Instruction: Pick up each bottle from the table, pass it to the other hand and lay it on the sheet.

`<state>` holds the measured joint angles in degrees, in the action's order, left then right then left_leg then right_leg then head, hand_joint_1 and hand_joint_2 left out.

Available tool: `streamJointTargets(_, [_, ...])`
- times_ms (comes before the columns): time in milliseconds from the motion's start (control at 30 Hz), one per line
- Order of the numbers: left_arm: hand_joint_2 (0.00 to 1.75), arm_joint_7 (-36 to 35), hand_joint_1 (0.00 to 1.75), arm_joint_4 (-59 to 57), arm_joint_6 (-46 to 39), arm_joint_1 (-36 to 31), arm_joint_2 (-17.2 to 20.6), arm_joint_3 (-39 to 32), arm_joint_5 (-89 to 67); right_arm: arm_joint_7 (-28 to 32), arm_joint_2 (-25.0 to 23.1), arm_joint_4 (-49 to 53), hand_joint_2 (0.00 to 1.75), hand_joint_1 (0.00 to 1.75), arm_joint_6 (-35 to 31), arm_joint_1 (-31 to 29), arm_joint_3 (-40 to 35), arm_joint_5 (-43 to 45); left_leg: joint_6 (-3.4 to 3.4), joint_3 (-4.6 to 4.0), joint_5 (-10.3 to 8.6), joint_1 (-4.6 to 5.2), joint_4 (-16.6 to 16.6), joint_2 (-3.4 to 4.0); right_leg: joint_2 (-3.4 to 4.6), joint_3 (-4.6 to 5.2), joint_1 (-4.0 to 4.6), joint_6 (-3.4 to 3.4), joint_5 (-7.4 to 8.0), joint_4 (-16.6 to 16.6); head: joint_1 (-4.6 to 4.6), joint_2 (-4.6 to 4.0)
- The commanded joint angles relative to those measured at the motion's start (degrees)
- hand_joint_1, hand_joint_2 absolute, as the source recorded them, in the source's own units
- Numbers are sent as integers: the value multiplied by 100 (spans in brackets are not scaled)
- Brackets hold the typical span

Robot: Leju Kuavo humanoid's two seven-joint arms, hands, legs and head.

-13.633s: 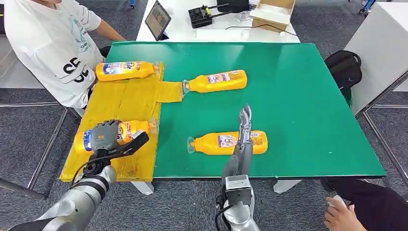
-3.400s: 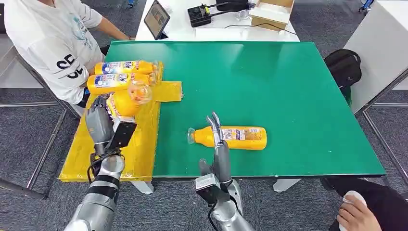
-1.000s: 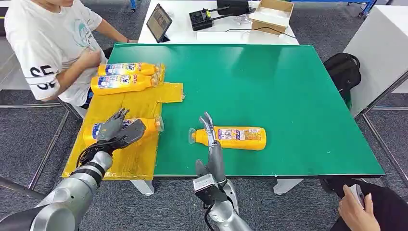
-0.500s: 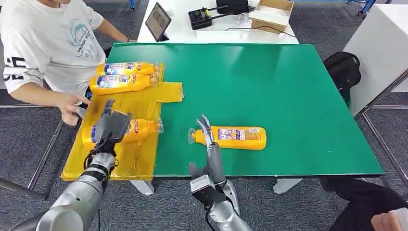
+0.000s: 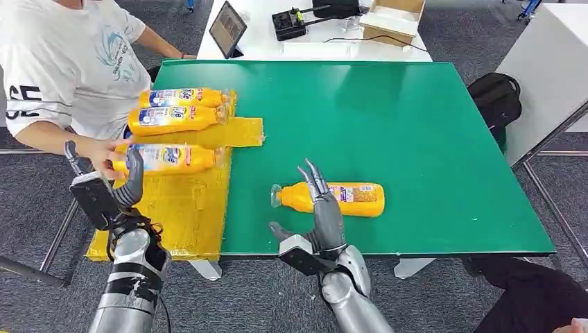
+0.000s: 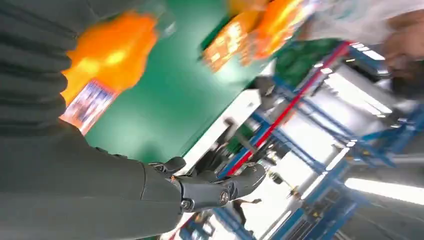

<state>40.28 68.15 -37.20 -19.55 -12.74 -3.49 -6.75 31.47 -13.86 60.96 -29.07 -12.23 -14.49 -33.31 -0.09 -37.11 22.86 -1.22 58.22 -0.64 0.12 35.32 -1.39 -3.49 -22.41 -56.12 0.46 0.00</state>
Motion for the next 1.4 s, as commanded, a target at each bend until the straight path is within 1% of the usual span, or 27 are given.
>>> streamJointTargets(33, [175,-28,0,500,168,307,29,388,95,-279,394,-637,175,0,-18,-417,410,-256,4,11,4,1,-4,7,1,-10,2,8,-2,3,-4,0])
streamJointTargets(67, [175,-28,0,498,198,370,24,429,53,-395,452,-724,175,0,17,-477,457,-368,7,24,9,-1,-4,10,1,-23,5,14,-6,6,-2,0])
streamJointTargets(100, [175,-28,0,483,289,444,12,499,22,-486,534,-809,175,0,37,-543,543,-508,5,17,5,1,-6,8,-1,-15,3,9,-3,6,-4,0])
streamJointTargets(167, [175,-28,0,346,194,525,55,761,-163,-583,602,-976,175,0,136,-658,698,-673,9,27,8,3,-7,4,-6,-25,2,12,-6,8,-2,0])
streamJointTargets(233, [175,-28,0,213,120,542,89,1024,-216,-734,663,-1269,175,0,370,-839,840,-805,6,13,1,4,-7,0,-7,-12,-2,5,-2,6,-2,0])
streamJointTargets(267, [175,-28,0,210,133,546,92,1075,-209,-781,687,-1408,175,0,473,-918,859,-825,10,28,8,3,-6,3,-7,-28,2,10,-6,9,0,0])
streamJointTargets(300, [175,-28,0,174,5,537,151,1232,-292,-886,709,-1710,175,0,598,-1069,880,-959,8,18,3,3,-7,2,-6,-18,0,8,-3,8,-2,0])
streamJointTargets(333, [175,-28,0,133,-29,511,167,1319,-324,-956,718,-1929,175,0,663,-1181,898,-1026,11,25,8,3,-5,4,-5,-26,2,12,-6,8,-2,0])
streamJointTargets(433, [175,-28,0,50,-17,474,162,1353,-337,-1042,716,-2206,175,0,704,-1310,878,-1129,4,9,3,2,-5,5,-1,-10,1,7,0,5,-2,0])
streamJointTargets(467, [175,-28,0,-21,37,450,143,1344,-319,-1095,711,-2342,175,0,735,-1371,889,-1157,6,21,6,3,-7,8,-1,-21,2,12,-3,7,-2,0])
streamJointTargets(600, [175,-28,0,-310,134,382,81,1366,-358,-1236,730,-2719,175,0,749,-1568,935,-1257,5,17,5,3,-6,9,1,-15,2,10,-1,5,-4,0])
streamJointTargets(633, [175,-28,0,-351,144,373,70,1397,-365,-1276,758,-2816,175,0,789,-1629,954,-1277,8,30,9,3,-8,9,-1,-28,3,16,-6,7,-2,0])
streamJointTargets(733, [175,-28,0,-533,194,307,20,1379,-330,-1415,823,-3037,175,0,884,-1760,952,-1402,6,11,4,1,-3,4,-4,-9,2,6,-2,3,-4,0])
streamJointTargets(833, [175,-28,0,-563,247,292,11,1362,-301,-1464,835,-3103,175,0,889,-1813,943,-1457,6,6,3,3,-3,4,-3,-3,0,6,-1,2,-4,0])
streamJointTargets(867, [175,-28,0,-583,254,289,10,1364,-316,-1526,852,-3166,175,0,910,-1878,928,-1520,8,18,9,2,-2,4,-5,-16,3,11,-6,3,-4,0])
streamJointTargets(933, [175,-28,0,-605,262,281,-1,1356,-316,-1542,854,-3167,175,0,895,-1909,933,-1530,4,1,1,3,-2,3,-3,1,0,5,0,1,-4,0])
streamJointTargets(967, [175,-28,0,-655,327,277,-19,1323,-279,-1600,858,-3209,175,0,943,-1978,941,-1565,7,14,9,2,0,5,-4,-13,3,13,-6,0,-4,0])
streamJointTargets(1033, [175,-28,0,-658,314,282,-20,1324,-296,-1618,863,-3214,175,0,959,-1993,944,-1580,4,3,3,3,-1,4,-3,-1,1,7,-1,1,-7,0])
streamJointTargets(1067, [175,-28,0,-658,314,282,-20,1324,-296,-1618,863,-3214,175,0,959,-1993,944,-1580,7,15,7,2,-2,4,-5,-14,3,13,-5,2,-4,0])
streamJointTargets(1133, [175,-28,0,-658,314,282,-20,1324,-296,-1618,863,-3214,175,0,959,-1993,944,-1580,4,4,3,3,-2,3,-4,-2,1,6,-1,2,-7,0])
streamJointTargets(1167, [175,-28,0,-658,314,282,-20,1324,-296,-1618,863,-3214,175,0,959,-1993,944,-1580,7,18,9,1,-2,7,-2,-15,4,14,-6,2,-7,0])
streamJointTargets(1200, [175,-28,0,-658,314,282,-20,1324,-296,-1618,863,-3214,175,0,959,-1993,944,-1580,6,10,6,1,-1,5,-3,-8,3,10,-3,1,-4,0])
streamJointTargets(1400, [175,-28,0,-750,508,310,-57,1170,-189,-1846,975,-3242,175,0,1197,-2126,903,-1719,6,8,5,2,-1,5,-3,-6,2,9,-2,1,-4,0])
